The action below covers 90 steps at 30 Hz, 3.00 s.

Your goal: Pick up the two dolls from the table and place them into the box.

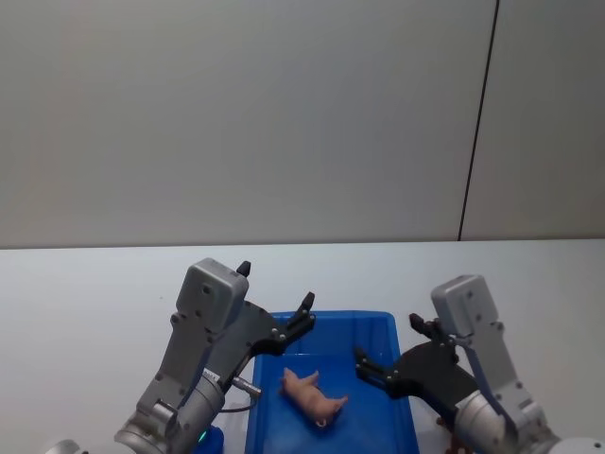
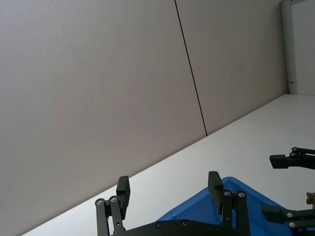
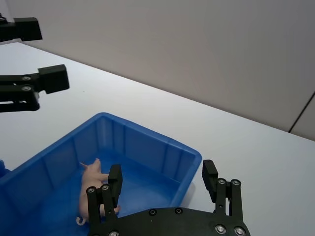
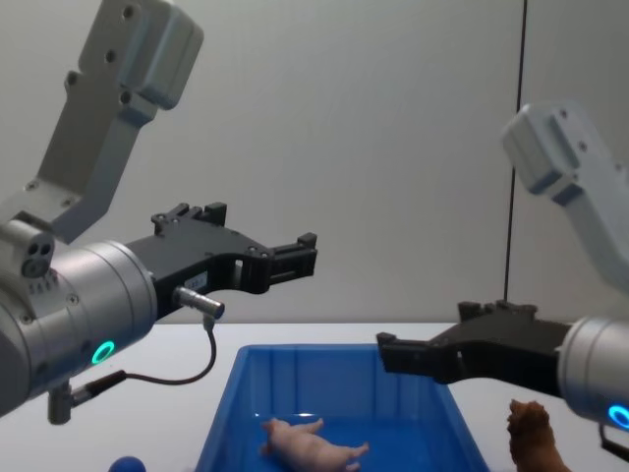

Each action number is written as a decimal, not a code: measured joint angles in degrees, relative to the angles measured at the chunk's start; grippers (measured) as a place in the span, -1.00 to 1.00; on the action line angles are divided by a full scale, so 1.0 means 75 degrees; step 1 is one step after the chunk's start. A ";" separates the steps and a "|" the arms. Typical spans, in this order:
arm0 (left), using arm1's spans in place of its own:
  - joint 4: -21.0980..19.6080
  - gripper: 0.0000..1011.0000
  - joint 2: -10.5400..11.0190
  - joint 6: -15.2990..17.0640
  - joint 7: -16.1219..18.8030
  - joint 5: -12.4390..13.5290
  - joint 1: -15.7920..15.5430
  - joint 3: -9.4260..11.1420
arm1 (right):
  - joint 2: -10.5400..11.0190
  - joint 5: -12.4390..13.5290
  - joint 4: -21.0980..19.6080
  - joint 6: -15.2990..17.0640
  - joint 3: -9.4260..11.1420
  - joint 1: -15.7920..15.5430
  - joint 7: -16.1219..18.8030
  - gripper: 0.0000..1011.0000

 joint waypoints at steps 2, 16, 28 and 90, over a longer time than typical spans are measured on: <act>0.0000 0.98 0.0000 0.0000 0.0000 0.0000 0.0000 0.0000 | 0.0045 0.0001 -0.0103 0.0055 0.0024 -0.0071 -0.0121 0.98; 0.0000 0.98 0.0000 0.0000 0.0000 0.0000 0.0000 0.0000 | 0.0465 0.0185 -0.0962 0.0432 0.0238 -0.0756 -0.0893 0.98; 0.0000 0.98 0.0000 0.0000 0.0000 0.0000 0.0000 0.0000 | 0.0733 0.0379 -0.1367 0.0638 0.0357 -0.1297 -0.1313 0.98; -0.0001 0.98 0.0000 0.0000 0.0000 0.0000 0.0000 0.0000 | 0.0778 0.0204 -0.1545 -0.0043 0.0431 -0.1617 -0.1109 -0.45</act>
